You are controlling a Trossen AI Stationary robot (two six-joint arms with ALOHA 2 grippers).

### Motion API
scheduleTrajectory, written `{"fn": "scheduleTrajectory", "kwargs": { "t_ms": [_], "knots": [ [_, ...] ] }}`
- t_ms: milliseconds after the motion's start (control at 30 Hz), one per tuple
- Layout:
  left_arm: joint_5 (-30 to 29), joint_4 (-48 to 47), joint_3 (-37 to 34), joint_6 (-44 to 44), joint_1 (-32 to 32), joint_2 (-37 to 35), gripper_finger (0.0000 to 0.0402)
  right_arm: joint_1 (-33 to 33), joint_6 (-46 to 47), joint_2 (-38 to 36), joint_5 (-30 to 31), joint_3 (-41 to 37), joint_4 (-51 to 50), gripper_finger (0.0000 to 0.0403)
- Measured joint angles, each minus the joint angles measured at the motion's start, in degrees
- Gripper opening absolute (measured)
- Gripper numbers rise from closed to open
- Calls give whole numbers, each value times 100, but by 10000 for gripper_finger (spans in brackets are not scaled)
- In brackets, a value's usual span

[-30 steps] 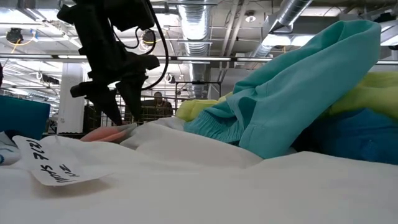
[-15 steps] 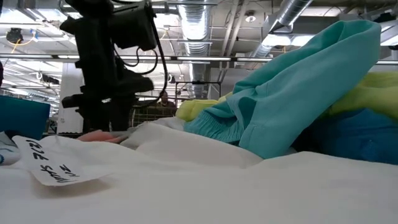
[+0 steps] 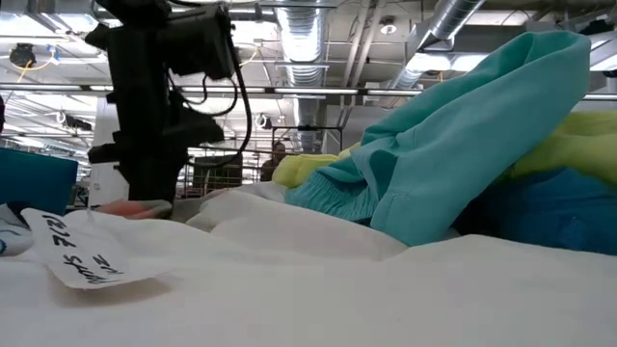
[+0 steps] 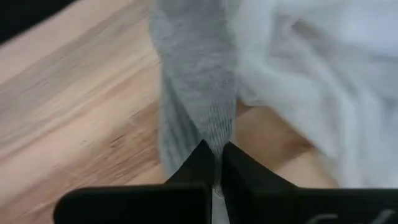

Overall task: Pick & Place Cloths
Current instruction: Put the gray sock into the blue bin

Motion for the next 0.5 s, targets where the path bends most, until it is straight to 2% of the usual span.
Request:
{"fn": "scheduleTrajectory", "kwargs": {
  "t_ms": [200,367,500],
  "knots": [
    [-345,154,248,277,-201,-816,0,-4,0,0,0,0,13,291],
    [-819,369,564,718,-449,-1932,0,-4,0,0,2,-1,17,291],
    [-843,484,847,1090,-745,-2864,0,-4,0,0,2,-1,18,291]
  ]
}}
